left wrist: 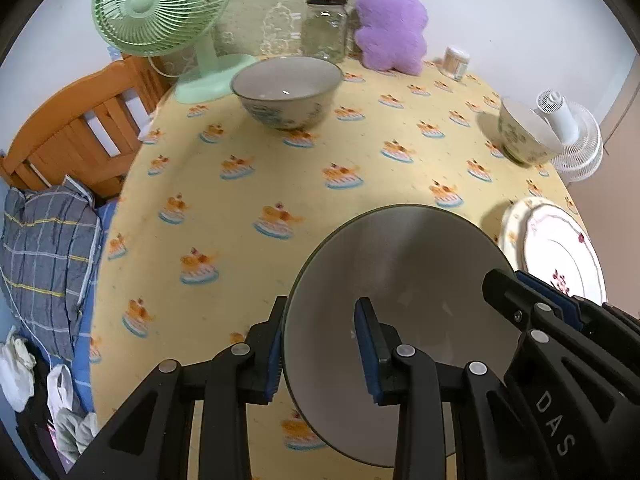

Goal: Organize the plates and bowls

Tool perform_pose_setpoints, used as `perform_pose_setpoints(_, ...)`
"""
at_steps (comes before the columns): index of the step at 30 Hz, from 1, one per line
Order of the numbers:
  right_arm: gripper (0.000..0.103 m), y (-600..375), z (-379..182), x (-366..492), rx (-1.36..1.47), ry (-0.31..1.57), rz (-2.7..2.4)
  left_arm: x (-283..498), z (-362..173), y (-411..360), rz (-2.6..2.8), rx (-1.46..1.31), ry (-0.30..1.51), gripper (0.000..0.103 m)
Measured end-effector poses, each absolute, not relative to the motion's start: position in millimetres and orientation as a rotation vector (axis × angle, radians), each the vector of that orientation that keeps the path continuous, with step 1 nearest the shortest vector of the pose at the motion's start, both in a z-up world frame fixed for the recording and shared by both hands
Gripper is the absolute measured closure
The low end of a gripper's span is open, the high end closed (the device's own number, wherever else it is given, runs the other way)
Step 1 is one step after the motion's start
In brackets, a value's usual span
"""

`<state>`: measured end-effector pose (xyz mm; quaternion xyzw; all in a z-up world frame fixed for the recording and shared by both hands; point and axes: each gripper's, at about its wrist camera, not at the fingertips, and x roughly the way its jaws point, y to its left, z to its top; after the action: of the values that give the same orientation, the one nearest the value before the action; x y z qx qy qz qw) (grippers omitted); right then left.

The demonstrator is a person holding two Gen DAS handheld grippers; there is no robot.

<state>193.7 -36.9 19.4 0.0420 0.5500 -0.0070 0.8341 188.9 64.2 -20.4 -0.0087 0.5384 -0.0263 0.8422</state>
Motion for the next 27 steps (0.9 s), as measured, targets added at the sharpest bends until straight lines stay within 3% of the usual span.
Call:
perform_pose_setpoints(15, 0.085, -72.6, -1.5, 191.8, 0.067, 1.223, 0.094, 178.1, -36.5, 33.7, 0.036, -0.032, 1.185, 0.072)
perform_pose_setpoints(20, 0.084, -73.6, -3.0, 197.4, 0.045, 1.229, 0.158, 179.3, -36.9, 29.8, 0.078, -0.023, 1.209, 0.062)
perform_pose_setpoints(22, 0.082, -74.2, -2.8, 199.3, 0.043, 1.231, 0.195, 179.1, -34.4, 29.2, 0.098, -0.016, 1.207, 0.051)
perform_pose_setpoints(24, 0.070, -76.3, -1.8, 200.9, 0.039, 1.230, 0.205, 177.8, -31.7, 30.1, 0.113, -0.024, 1.202, 0.043)
perform_pose_setpoints(26, 0.050, -79.8, 0.3, 201.9, 0.035, 1.220, 0.214, 176.9, -28.6, 30.9, 0.122, -0.040, 1.194, 0.039)
perform_pose_setpoints(27, 0.047, -81.8, 1.2, 202.1, 0.038, 1.216, 0.222, 176.6, -27.0, 31.1, 0.131, -0.045, 1.191, 0.034)
